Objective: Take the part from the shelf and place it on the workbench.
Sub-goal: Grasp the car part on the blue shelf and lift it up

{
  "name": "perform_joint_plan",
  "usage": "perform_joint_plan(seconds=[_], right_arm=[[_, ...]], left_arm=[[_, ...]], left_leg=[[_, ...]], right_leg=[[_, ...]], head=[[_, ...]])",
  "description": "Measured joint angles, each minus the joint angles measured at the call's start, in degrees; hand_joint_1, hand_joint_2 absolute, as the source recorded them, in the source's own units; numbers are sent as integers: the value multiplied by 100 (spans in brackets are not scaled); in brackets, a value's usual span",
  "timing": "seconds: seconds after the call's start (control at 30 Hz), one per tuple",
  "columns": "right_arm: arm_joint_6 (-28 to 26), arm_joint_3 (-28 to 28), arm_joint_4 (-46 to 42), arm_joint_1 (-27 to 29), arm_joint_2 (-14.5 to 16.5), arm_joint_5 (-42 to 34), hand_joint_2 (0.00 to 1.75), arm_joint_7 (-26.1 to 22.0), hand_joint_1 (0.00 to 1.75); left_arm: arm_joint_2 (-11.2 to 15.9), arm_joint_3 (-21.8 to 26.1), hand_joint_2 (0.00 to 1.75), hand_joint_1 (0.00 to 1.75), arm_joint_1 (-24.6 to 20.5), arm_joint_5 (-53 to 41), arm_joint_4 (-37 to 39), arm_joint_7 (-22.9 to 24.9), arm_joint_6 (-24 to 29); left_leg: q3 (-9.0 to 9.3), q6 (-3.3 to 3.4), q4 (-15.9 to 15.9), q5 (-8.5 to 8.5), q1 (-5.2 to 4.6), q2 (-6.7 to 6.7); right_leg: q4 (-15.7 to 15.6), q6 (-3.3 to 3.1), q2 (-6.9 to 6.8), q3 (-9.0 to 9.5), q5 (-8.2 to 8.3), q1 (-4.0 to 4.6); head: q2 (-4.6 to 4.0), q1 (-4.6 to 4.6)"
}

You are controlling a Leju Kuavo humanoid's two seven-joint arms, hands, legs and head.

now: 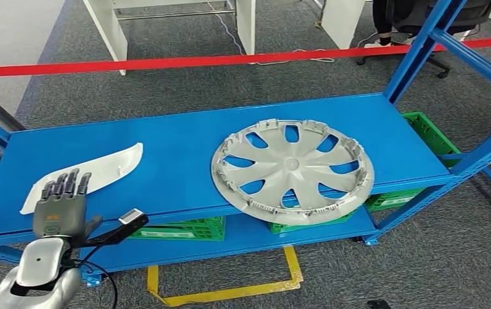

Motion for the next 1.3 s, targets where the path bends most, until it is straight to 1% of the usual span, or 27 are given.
perform_joint_plan(seconds=[0.3,0.4,0.63,0.87,0.9,0.93,0.97,1.0,1.03,1.07,1.1,1.3], right_arm=[[9,63,0,-56,0,16,175,42,0],[23,86,0,-65,0,35,175,55,0],[134,163,-3,-146,0,53,175,141,0],[148,195,-5,-196,0,73,175,211,0],[148,199,-5,-204,0,80,175,217,0],[148,205,-6,-212,0,84,175,222,0],[148,213,-7,-219,0,87,175,225,0],[146,220,-7,-226,0,90,175,228,0],[145,225,-7,-230,0,90,175,231,0],[143,228,-7,-234,0,90,175,232,0],[140,229,-7,-236,0,90,175,235,0],[127,242,-7,-245,2,90,175,251,0]], left_arm=[[-2,120,175,0,-155,-9,193,274,-31],[17,116,175,0,-231,-10,308,454,-100],[185,-68,175,0,-660,-12,827,955,-321],[335,-272,175,0,-1025,-14,1344,1242,-398],[349,-288,175,7,-1068,-14,1400,1260,-404],[361,-302,175,28,-1104,-14,1447,1275,-407],[372,-314,175,68,-1132,-14,1489,1286,-410],[382,-325,175,111,-1152,-14,1528,1294,-415],[392,-336,175,148,-1164,-14,1563,1302,-424],[399,-344,175,170,-1169,-14,1596,1306,-436],[403,-350,175,175,-1170,-14,1624,1309,-449],[416,-355,175,175,-1165,-14,1730,1293,-555]], left_leg=[[-1,0,0,0,0,0],[-1,0,0,0,0,0],[2,0,0,1,0,0],[5,0,0,1,0,-1],[6,0,0,1,0,-1],[6,0,0,1,0,-1],[7,-1,0,1,0,-1],[8,-1,0,1,0,0],[8,-1,0,1,0,0],[8,-1,0,1,0,0],[9,-1,0,1,0,0],[8,-1,0,1,0,0]], right_leg=[[0,0,0,-1,0,0],[0,0,0,-2,0,0],[0,0,0,2,1,0],[1,0,-1,6,1,0],[1,0,-1,7,1,0],[1,0,-1,8,1,0],[1,0,-1,8,1,0],[1,0,-1,9,1,0],[1,0,0,9,1,0],[1,0,0,9,1,0],[1,0,0,9,1,0],[2,0,0,10,1,0]], head=[[0,1],[0,1],[0,1],[0,0],[0,0],[0,1],[0,1],[0,1],[0,0],[0,0],[0,0],[0,1]])
